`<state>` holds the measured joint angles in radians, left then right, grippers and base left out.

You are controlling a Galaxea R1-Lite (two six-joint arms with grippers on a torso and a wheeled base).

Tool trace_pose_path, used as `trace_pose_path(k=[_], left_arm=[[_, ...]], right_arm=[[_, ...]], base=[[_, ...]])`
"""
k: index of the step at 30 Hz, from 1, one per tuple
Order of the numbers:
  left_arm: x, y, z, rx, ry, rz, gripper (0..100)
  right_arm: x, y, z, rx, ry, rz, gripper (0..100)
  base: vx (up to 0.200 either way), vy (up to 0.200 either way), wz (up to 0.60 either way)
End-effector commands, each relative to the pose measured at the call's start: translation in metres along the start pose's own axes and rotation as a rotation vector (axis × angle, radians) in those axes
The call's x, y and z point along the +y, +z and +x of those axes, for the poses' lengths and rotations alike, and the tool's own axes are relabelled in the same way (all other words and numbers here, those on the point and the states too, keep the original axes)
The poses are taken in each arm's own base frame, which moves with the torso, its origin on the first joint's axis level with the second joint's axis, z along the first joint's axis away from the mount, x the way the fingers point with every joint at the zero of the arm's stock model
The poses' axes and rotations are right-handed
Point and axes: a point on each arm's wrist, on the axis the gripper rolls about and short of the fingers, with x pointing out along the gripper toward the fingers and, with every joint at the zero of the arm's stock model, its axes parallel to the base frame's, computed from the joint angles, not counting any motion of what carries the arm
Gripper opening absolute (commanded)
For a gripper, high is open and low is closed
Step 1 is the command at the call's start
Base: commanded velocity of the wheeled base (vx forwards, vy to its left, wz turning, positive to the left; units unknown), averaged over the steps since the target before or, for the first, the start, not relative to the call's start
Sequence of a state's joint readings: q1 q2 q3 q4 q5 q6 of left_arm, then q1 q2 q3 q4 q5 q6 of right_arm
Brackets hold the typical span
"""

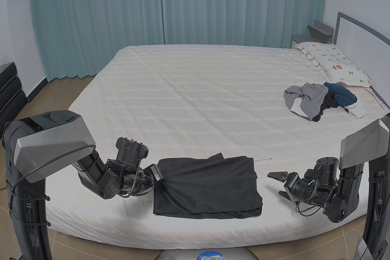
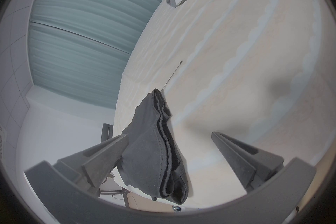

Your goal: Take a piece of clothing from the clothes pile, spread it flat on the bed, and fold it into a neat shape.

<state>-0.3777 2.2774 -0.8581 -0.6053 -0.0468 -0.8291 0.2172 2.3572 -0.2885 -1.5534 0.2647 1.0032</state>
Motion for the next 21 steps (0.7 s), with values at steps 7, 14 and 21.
trace_pose_path(k=[7, 14, 21], left_arm=[[-0.001, -0.006, -0.002, 0.005, 0.014, 0.011, 0], [0.002, -0.009, -0.003, 0.014, 0.024, 0.011, 100], [0.002, -0.012, -0.004, 0.020, 0.025, 0.016, 100]], right_arm=[[0.000, 0.000, 0.000, -0.003, 0.005, -0.001, 100], [0.001, 0.000, 0.000, -0.002, 0.006, -0.002, 100], [0.001, 0.000, -0.001, -0.003, 0.005, -0.002, 100]], base=[[0.000, 0.086, 0.00], [0.000, 0.000, 0.00], [0.000, 0.000, 0.00]])
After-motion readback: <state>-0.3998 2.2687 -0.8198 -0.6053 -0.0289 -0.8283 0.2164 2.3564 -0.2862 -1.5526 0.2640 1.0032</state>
